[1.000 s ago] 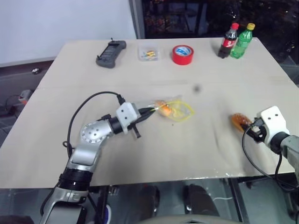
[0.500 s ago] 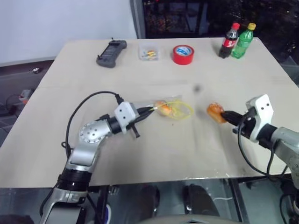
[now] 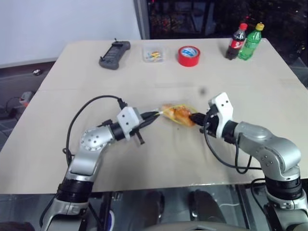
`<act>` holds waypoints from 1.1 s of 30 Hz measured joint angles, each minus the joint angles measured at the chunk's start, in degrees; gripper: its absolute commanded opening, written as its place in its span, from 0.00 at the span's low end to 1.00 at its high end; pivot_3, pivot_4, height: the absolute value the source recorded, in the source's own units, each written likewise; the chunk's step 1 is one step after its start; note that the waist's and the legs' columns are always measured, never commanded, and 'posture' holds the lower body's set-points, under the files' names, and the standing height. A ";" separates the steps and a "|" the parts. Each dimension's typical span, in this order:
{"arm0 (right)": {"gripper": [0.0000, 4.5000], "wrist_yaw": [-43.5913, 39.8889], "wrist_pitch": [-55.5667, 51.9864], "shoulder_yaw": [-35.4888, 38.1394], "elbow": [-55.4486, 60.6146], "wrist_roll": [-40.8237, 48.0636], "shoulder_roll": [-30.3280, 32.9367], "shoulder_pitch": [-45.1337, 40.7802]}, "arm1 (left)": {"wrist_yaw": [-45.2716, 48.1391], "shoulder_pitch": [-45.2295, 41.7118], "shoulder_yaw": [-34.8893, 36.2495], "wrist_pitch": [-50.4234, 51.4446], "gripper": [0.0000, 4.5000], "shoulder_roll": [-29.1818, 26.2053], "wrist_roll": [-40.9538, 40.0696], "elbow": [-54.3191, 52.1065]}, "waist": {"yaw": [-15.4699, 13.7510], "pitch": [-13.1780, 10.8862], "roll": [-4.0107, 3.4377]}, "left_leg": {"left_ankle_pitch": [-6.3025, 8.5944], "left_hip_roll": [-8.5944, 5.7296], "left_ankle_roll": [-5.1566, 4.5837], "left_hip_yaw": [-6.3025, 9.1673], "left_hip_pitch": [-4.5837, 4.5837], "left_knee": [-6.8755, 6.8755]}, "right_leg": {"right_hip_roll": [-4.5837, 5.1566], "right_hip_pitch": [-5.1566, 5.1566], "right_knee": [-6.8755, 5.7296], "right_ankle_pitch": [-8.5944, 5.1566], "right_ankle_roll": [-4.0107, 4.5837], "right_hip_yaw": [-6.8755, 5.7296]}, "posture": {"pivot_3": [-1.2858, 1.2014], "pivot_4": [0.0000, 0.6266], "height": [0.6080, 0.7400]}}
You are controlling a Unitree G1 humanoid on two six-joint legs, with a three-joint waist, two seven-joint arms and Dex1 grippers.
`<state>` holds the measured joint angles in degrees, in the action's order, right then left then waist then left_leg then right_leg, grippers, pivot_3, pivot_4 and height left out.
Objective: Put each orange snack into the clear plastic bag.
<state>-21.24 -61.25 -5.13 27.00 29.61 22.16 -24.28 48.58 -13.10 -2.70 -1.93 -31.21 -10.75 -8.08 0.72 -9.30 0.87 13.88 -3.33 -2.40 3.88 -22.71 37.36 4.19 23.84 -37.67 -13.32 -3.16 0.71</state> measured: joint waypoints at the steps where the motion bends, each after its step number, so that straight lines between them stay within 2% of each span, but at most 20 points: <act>1: 0.01 0.04 0.44 -1.24 -1.29 -0.78 -0.03 -0.65 | 0.11 0.46 -0.15 0.00 0.00 0.00 0.01 -0.35 | 0.02 0.00 0.00 | 0.00 -0.02 0.00 0.00 0.00 0.00 | 0.02 0.00 0.00 0.00 0.00 0.01 | 0.52 0.24 1.00; 8: 0.01 2.97 5.44 -5.56 -12.57 -8.13 -4.97 -6.70 | 1.03 3.47 -1.55 -0.26 0.00 -1.05 0.68 -2.56 | 0.10 -0.01 -0.01 | 0.00 0.01 0.01 0.00 0.00 -0.06 | -0.01 0.07 -0.04 0.00 0.01 0.02 | 0.52 0.24 1.00; 11: 0.26 5.22 9.13 -5.71 -17.46 -11.55 -7.52 -7.73 | 0.60 4.49 -1.85 -0.13 0.00 -0.98 0.73 -2.71 | 0.11 -0.01 -0.02 | 0.00 -0.02 0.01 -0.01 -0.01 -0.05 | -0.01 0.09 -0.04 0.00 0.01 0.02 | 0.52 0.24 1.00; 14: 0.57 5.28 11.72 -5.73 -17.98 -13.22 -8.09 -7.69 | -0.42 4.63 -1.38 0.63 0.00 -0.86 0.28 -2.72 | 0.01 -0.01 -0.03 | 0.00 -0.03 0.01 0.00 -0.05 -0.05 | 0.01 0.13 -0.04 0.00 0.01 0.01 | 0.52 0.24 1.00; 18: 0.57 1.02 12.11 -5.59 -11.37 -11.49 -5.62 -5.57 | -1.60 4.22 0.84 3.36 0.00 0.03 -2.53 -2.70 | 0.05 -0.02 -0.03 | 0.01 -0.03 0.01 0.01 -0.08 -0.06 | 0.00 0.16 -0.05 0.00 0.01 0.00 | 0.52 0.24 1.00; 21: 0.57 -3.46 12.83 -5.09 -5.90 -9.86 -0.99 -3.31 | -1.73 3.20 2.60 5.66 0.00 0.28 -5.27 -2.51 | 0.00 -0.02 -0.03 | 0.01 -0.03 0.00 0.01 -0.09 -0.06 | 0.01 0.15 -0.04 0.00 0.00 -0.07 | 0.52 0.24 1.00; 23: 0.57 -7.45 16.69 -5.24 -2.71 -11.01 5.18 -1.20 | -1.51 1.86 4.25 7.73 0.00 0.29 -7.98 -2.44 | -0.08 -0.01 -0.03 | 0.01 -0.05 0.00 0.01 -0.08 -0.05 | 0.01 0.11 -0.02 0.00 0.00 -0.23 | 0.52 0.24 1.00; 25: 0.57 -10.08 24.51 -7.75 -2.86 -17.07 12.08 0.24 | -1.41 0.34 5.98 9.76 0.00 0.24 -10.65 -2.41 | 0.05 -0.01 -0.02 | 0.01 -0.06 0.00 0.01 -0.04 -0.04 | 0.01 0.07 -0.02 0.00 -0.01 -0.27 | 0.52 0.24 1.00; 29: 0.57 -10.84 34.99 -13.76 -8.98 -26.35 13.20 -0.05 | -1.30 -1.44 6.77 12.49 0.00 0.30 -13.54 -2.48 | 0.56 -0.01 -0.02 | 0.00 0.10 0.02 -0.10 0.06 -0.05 | -0.11 0.06 -0.05 -0.01 -0.01 -0.21 | 0.52 0.24 1.00; 33: 0.57 -13.20 41.57 -19.46 -15.90 -31.71 11.37 -0.19 | -2.18 -2.60 7.29 15.77 0.00 0.30 -15.57 -2.58 | 0.28 -0.03 -0.01 | -0.01 0.08 0.04 -0.11 0.02 -0.03 | -0.11 0.08 -0.05 0.00 0.00 -0.17 | 0.52 0.24 1.00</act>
<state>-34.44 -19.68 -24.59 11.09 -2.10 33.52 -24.47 46.39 -15.70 4.59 13.83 -30.91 -26.33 -10.67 1.00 -9.33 0.87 13.86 -3.24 -2.36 3.77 -22.69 37.33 4.08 23.92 -37.72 -13.32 -3.16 0.54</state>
